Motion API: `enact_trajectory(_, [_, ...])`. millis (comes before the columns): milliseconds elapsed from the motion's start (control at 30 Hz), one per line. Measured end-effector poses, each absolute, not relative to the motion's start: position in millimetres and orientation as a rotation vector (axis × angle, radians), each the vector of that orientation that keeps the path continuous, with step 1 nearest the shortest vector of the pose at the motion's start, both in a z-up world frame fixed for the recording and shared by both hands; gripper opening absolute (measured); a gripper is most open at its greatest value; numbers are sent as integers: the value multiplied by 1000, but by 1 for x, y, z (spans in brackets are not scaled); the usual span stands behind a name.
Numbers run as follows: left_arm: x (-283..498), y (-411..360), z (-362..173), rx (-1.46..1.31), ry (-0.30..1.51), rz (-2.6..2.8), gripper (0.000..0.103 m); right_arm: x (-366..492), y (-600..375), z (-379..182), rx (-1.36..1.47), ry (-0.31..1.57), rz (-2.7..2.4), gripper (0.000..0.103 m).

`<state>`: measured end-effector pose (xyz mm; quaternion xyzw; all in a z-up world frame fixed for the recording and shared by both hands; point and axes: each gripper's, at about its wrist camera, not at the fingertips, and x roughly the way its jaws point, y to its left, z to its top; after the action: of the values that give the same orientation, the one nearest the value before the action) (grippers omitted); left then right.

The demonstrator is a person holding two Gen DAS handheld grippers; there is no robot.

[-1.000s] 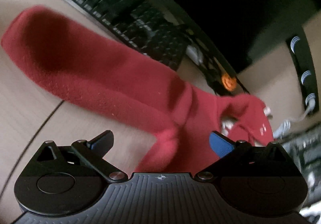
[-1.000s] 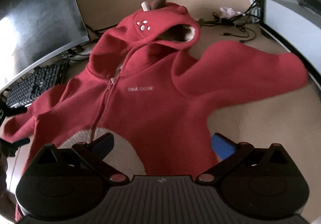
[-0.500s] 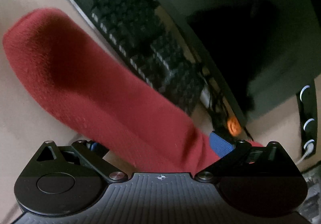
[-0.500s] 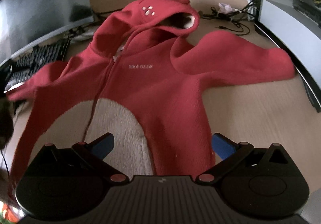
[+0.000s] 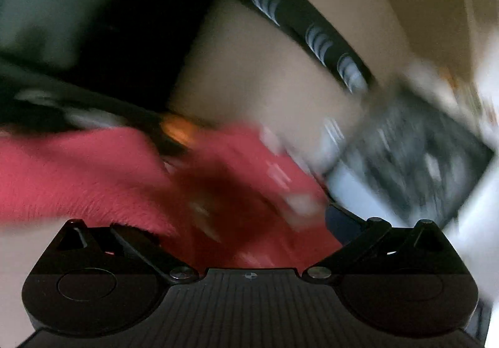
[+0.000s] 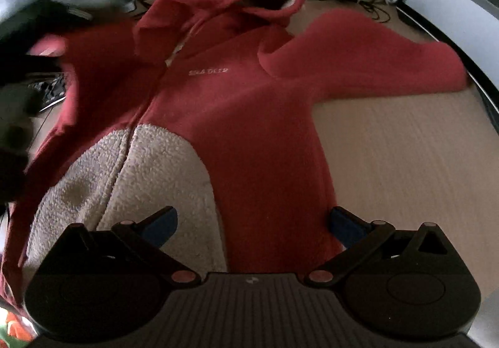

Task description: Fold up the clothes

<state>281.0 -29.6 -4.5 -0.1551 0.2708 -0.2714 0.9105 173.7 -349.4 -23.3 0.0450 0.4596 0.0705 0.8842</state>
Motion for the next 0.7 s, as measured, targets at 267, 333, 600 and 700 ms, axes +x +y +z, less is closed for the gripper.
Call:
enact_trajectory(267, [290,-89,-35,-82,733,-529,103,171,-345,-28,38,948,146,103])
enact_trajectory(333, [282,-87,-30,-64,737,-528,103,172,-345,-28,21,949,158,103])
enact_trajectory(600, [264,-62,-39,6,780,-410,103,181,-382,-12,144,909,220,103])
enact_trajectory(700, [259,-55,-45,55,761,-361,103,194,-404,-7,225,875,186,103])
